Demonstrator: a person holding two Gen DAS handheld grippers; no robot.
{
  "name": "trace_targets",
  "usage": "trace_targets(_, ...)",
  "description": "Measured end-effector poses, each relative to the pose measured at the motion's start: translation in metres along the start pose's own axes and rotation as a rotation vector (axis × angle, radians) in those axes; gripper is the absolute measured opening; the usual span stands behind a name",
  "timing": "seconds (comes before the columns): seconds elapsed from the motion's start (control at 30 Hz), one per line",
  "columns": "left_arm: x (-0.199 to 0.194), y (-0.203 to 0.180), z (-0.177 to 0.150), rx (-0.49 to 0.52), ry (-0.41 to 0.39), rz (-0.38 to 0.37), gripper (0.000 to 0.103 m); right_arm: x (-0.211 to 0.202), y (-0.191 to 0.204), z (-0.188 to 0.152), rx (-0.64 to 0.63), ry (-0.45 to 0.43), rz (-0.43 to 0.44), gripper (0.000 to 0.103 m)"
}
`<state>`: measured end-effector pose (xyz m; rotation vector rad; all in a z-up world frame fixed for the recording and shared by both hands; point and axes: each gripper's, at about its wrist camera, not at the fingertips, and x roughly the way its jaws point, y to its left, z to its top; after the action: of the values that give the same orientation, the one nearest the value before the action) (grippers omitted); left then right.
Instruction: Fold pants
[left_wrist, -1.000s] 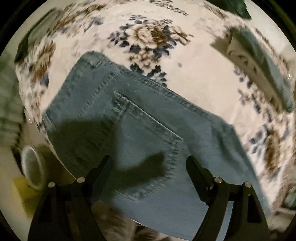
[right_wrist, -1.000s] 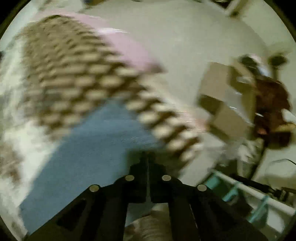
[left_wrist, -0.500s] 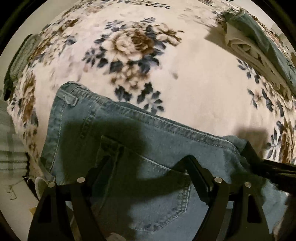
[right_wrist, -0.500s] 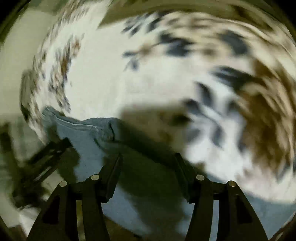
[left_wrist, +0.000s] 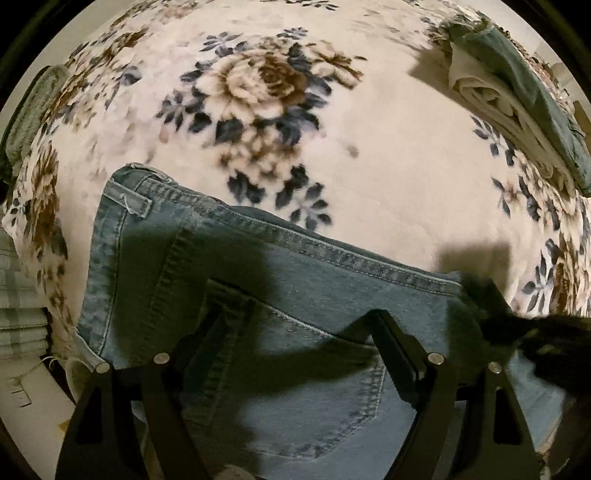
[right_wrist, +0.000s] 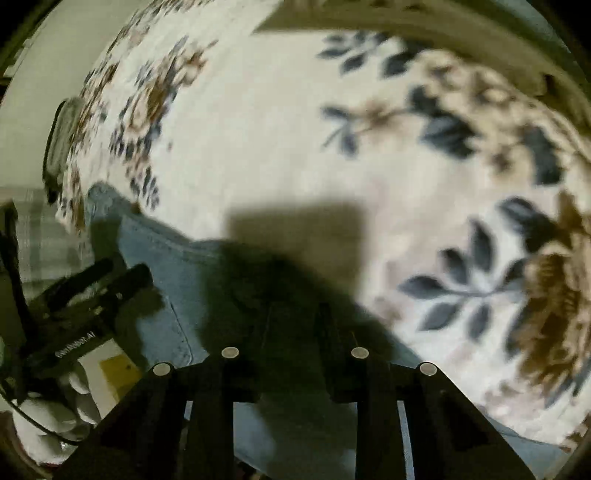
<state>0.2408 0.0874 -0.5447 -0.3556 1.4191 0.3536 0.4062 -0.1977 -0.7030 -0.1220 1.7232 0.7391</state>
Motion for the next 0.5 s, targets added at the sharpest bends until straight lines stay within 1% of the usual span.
trace_targets(0.03, 0.0, 0.001, 0.001, -0.001, 0.004, 0.001, 0.08, 0.013, 0.009, 0.002, -0.009, 0.027, 0.0, 0.026)
trace_targets(0.07, 0.0, 0.001, 0.002, -0.001, 0.008, 0.003, 0.08, 0.021, 0.012, 0.001, -0.017, 0.029, -0.032, 0.024)
trace_targets(0.1, 0.0, 0.002, 0.003, -0.002, 0.01, 0.001, 0.08, 0.024, 0.01, 0.002, -0.018, 0.019, -0.049, 0.01)
trace_targets(0.13, 0.0, 0.001, 0.003, -0.001, 0.009, 0.001, 0.08, 0.025, 0.009, 0.002, -0.009, 0.012, -0.058, 0.002)
trace_targets(0.23, -0.002, 0.0, -0.001, 0.0, 0.006, -0.003, 0.08, 0.0, -0.005, -0.001, 0.028, -0.083, -0.093, 0.002)
trace_targets(0.27, -0.004, 0.0, -0.001, -0.004, 0.004, -0.007, 0.08, -0.012, -0.013, -0.004, 0.043, -0.119, -0.116, 0.0)
trace_targets(0.33, -0.008, 0.0, -0.001, -0.01, 0.002, -0.013, 0.08, -0.034, -0.029, -0.008, 0.074, -0.185, -0.151, 0.0)
trace_targets(0.37, -0.009, 0.001, -0.001, -0.015, 0.0, -0.018, 0.08, -0.045, -0.041, -0.008, 0.102, -0.207, -0.14, 0.0)
trace_targets(0.4, -0.011, 0.001, -0.002, -0.018, -0.002, -0.019, 0.08, -0.048, -0.042, -0.004, 0.118, -0.201, -0.108, 0.0)
trace_targets(0.47, -0.012, 0.0, -0.001, -0.023, 0.0, -0.026, 0.08, -0.05, -0.046, 0.006, 0.132, -0.138, 0.01, 0.0)
trace_targets(0.5, -0.012, 0.0, -0.001, -0.024, -0.002, -0.026, 0.08, -0.048, -0.047, 0.005, 0.129, -0.105, 0.049, 0.002)
